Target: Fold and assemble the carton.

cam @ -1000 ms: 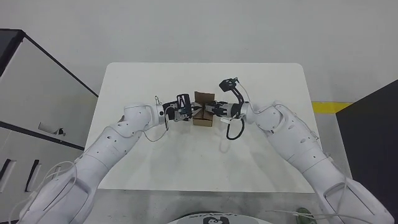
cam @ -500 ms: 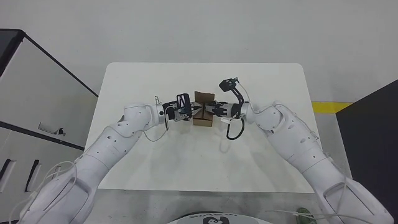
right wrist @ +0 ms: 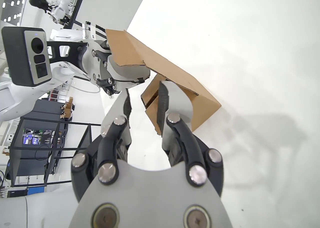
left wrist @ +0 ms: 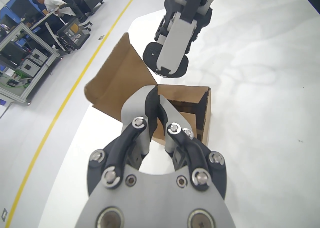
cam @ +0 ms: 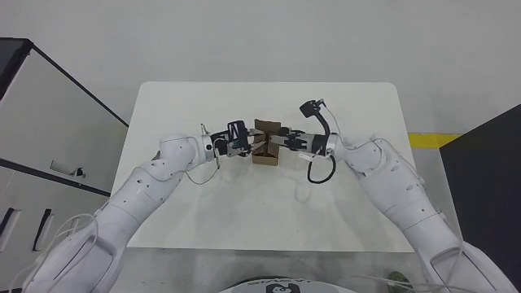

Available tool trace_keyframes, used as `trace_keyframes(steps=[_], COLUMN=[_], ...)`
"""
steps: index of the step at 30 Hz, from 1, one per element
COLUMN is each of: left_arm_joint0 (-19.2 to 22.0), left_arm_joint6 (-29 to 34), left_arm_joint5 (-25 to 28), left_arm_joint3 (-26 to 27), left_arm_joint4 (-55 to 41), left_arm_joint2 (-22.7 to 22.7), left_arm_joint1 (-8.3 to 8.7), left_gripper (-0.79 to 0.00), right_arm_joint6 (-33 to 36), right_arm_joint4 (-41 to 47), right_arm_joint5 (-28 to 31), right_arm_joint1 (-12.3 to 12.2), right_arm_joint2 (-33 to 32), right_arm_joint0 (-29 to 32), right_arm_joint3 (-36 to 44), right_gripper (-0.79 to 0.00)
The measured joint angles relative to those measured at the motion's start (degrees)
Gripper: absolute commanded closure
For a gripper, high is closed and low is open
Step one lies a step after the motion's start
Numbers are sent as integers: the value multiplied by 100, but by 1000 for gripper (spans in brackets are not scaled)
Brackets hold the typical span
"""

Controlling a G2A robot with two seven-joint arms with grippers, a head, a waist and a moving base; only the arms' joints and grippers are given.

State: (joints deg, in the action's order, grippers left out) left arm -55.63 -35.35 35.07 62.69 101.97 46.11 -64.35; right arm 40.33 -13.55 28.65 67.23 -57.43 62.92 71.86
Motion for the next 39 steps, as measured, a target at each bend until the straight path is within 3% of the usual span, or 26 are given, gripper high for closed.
trace_keyframes(steps=[12,23,31,39], left_arm_joint0=[-252,-359,-876,-900], left_arm_joint6=[-77,22,-524,-586], left_arm_joint5=[361,316,461,487], left_arm_joint3=[986,1021,1054,1067], left_arm_joint4=[432,280,-92,-78], left_arm_joint2=[181,241,656,673], left_arm_joint1=[185,194,368,380], left_gripper=[-785,-785,-785,-785], right_arm_joint6=[577,510,982,983], right_arm_joint4=[1124,1314,2334,2415], right_arm_joint5=[576,582,662,657], right_arm_joint1=[-322,-315,-333,-331], right_arm_joint2=[-1067,-1048,-1143,-1150], right_arm_joint0=[771,801,579,561], right_arm_joint3=[587,541,114,86], right_gripper=[-785,-785,-785,-785])
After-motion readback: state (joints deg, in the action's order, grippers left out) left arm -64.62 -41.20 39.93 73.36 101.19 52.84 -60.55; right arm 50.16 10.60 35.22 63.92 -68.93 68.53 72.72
